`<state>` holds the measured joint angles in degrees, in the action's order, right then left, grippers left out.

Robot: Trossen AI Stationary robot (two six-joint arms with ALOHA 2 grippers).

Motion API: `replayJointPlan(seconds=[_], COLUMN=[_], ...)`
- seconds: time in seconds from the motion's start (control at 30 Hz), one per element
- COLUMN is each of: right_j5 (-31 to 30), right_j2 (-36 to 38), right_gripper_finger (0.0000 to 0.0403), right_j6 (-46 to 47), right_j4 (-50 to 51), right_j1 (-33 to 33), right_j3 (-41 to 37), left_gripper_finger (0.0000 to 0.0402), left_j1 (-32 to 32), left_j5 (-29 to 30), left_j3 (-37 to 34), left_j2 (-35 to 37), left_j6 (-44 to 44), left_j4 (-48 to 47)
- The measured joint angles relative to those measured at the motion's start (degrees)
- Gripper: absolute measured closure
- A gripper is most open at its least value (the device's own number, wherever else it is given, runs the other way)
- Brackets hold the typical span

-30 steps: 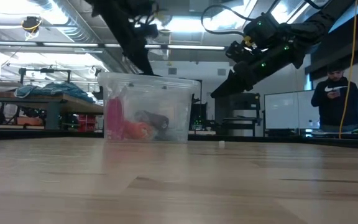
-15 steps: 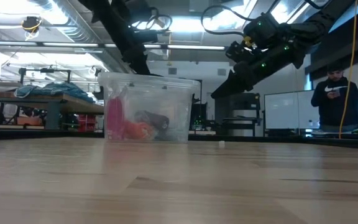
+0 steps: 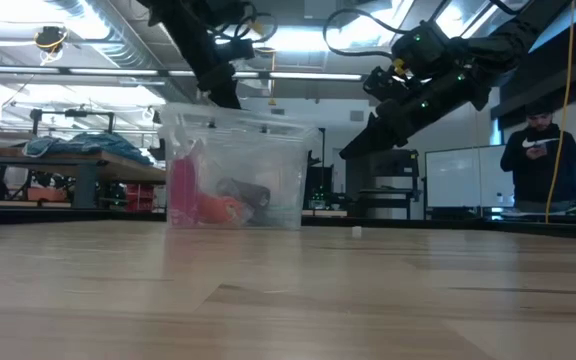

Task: Roll bandage
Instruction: Close the transparent bin

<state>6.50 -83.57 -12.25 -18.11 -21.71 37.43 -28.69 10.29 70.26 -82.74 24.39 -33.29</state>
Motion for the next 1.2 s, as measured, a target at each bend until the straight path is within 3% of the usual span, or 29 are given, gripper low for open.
replayJointPlan(seconds=[0.27,0.63,1.2], right_j5=[0.1,0.2,-1.3], right_j2=[0.0,0.0,0.0], right_gripper_finger=[0.0249,0.0249,0.0249], right_j6=[0.0,0.3,4.3], right_j4=[0.2,-0.1,3.1], right_j1=[0.0,0.0,0.0], right_j3=[0.0,0.0,0.0], left_gripper_finger=[0.0369,0.0367,0.0366], left_j1=[0.0,0.0,-1.2], left_j5=[-0.2,-2.7,-2.6], left_j3=[-1.7,-5.1,-7.2], left_j2=[0.0,-0.3,-0.1], left_j6=[-0.7,-0.1,0.1], left_j4=[-1.6,6.8,8.5])
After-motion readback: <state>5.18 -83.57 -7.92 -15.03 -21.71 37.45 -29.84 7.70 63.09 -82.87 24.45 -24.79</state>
